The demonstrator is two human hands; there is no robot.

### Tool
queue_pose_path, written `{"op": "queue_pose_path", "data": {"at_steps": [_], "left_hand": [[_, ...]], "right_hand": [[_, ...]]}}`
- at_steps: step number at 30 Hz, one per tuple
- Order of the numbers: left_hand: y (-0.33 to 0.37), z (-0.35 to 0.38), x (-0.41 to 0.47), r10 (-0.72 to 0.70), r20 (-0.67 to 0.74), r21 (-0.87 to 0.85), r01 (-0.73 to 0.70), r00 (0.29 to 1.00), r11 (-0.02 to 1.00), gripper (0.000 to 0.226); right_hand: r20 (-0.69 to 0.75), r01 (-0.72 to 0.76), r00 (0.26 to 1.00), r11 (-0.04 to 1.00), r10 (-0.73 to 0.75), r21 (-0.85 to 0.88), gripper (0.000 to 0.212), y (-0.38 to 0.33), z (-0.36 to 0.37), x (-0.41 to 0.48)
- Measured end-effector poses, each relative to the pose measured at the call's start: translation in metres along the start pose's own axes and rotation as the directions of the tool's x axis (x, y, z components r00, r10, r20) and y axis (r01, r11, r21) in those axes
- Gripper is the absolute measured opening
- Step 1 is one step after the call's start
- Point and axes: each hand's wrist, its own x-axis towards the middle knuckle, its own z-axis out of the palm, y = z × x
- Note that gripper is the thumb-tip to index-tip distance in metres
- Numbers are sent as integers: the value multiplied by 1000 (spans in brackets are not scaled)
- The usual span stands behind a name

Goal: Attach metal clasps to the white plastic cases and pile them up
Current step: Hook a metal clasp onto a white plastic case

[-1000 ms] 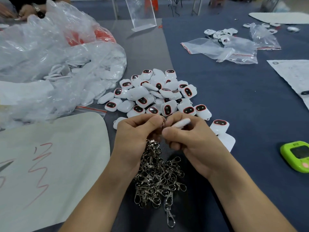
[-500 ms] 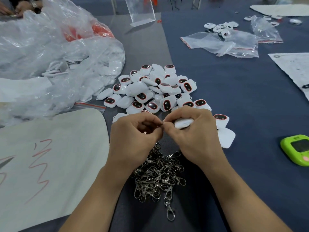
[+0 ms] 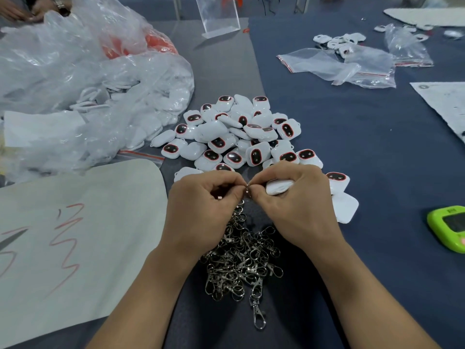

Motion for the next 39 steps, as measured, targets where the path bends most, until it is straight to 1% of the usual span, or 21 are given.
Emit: {"op": "queue_pose_path", "data": {"at_steps": [1,3,5,6,8,10,11,12,13,15,17,19,21,23,26,28,32,36,39], "left_hand": [[1,0,-1,13,-4,20,-13,1000,1000,11],[2,1,-2,3,-19,3,-3,1000,1000,12],[1,2,-1,-39,-29,-39,38,999,999,18],[1,3,-1,-67,-27,-67,65,997,996,22],[1,4,1,-115,-20,-145,111,993,983,26],[1,4,2,-131,-13,-225,125,991,966,25],[2,4,2,-127,-11,-250,120,992,961,24],[3,3,2,-120,-11,-261,113,993,959,25],[3,3,2,-116,-13,-264,108,993,958,25],[4,3,2,-112,-19,-265,103,994,959,23],[5,3,1,-113,-18,-246,105,993,964,17],[6,5,0,-122,-15,-199,117,992,973,14],[7,5,-1,-131,-12,-173,127,991,977,16],[7,3,0,-134,0,-202,131,991,971,20],[6,-1,2,-132,73,-265,147,989,953,23],[6,-3,2,-118,136,-283,153,984,947,22],[7,-5,3,-100,211,-281,158,972,947,18],[4,-9,3,-82,330,-287,183,941,940,19],[3,-11,3,-69,378,-276,184,923,943,16]], "right_hand": [[-13,9,1000,1000,-9,-14,19,0,1,-1],[-39,28,999,999,-29,-35,16,1,2,-1],[-54,19,998,1000,-20,-14,12,2,3,0],[-54,-8,998,1000,9,20,11,3,3,1],[-16,-115,993,980,120,165,13,4,4,2],[66,-248,968,900,240,359,14,2,4,4],[108,-304,952,853,286,425,16,2,4,5],[141,-343,939,822,314,455,18,3,4,6],[168,-364,931,813,324,454,18,3,3,7],[191,-358,933,838,305,411,16,4,1,8],[149,-316,948,889,282,330,15,4,0,6],[116,-302,953,915,281,268,11,3,2,3],[117,-316,948,911,295,265,8,2,3,2],[136,-336,941,899,309,282,11,0,3,3],[227,-392,916,859,331,329,23,-3,-2,6],[293,-423,896,841,333,337,25,-3,-6,7],[405,-450,858,843,317,293,13,-3,-15,9],[477,-445,828,863,294,240,15,-3,-20,9],[510,-423,818,879,265,221,14,-4,-22,8]]}}
